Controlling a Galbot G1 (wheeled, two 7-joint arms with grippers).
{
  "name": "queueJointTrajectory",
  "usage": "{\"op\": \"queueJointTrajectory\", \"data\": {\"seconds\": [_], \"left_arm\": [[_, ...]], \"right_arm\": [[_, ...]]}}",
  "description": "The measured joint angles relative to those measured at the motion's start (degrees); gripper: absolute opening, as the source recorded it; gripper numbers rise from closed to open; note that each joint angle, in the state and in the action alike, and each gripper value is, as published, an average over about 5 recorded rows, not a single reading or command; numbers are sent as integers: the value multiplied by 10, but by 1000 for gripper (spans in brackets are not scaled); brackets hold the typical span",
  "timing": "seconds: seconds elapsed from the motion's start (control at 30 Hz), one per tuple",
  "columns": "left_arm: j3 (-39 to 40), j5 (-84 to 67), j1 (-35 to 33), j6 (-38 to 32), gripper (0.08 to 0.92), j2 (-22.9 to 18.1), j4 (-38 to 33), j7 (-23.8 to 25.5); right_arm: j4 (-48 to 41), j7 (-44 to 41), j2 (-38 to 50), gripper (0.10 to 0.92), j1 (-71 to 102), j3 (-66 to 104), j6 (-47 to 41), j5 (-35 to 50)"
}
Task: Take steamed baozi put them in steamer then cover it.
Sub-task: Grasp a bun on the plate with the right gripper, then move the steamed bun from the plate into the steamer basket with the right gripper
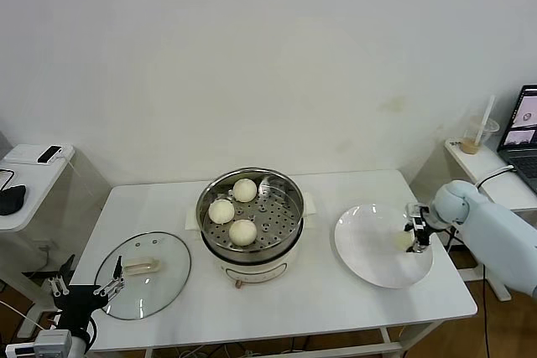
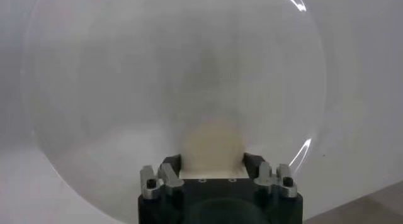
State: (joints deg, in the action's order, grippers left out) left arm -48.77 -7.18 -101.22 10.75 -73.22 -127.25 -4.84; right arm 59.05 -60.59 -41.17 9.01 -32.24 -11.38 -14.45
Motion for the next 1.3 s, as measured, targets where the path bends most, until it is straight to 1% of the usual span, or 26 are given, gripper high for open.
{"op": "queueJointTrajectory", "data": {"seconds": [0.33,0.63,0.93,1.3], "left_arm": [[-1,-2,0,0,823,4,-3,0],[-1,-2,1,1,823,6,-10,0],[-2,-2,2,1,823,8,-10,0],[-8,0,10,1,823,2,-6,0]], "right_arm": [[73,-12,28,611,-97,-74,-28,63],[156,3,15,622,-254,-186,-69,172],[209,42,-49,628,-367,-277,-122,289],[220,106,-167,628,-397,-335,-193,415]]}}
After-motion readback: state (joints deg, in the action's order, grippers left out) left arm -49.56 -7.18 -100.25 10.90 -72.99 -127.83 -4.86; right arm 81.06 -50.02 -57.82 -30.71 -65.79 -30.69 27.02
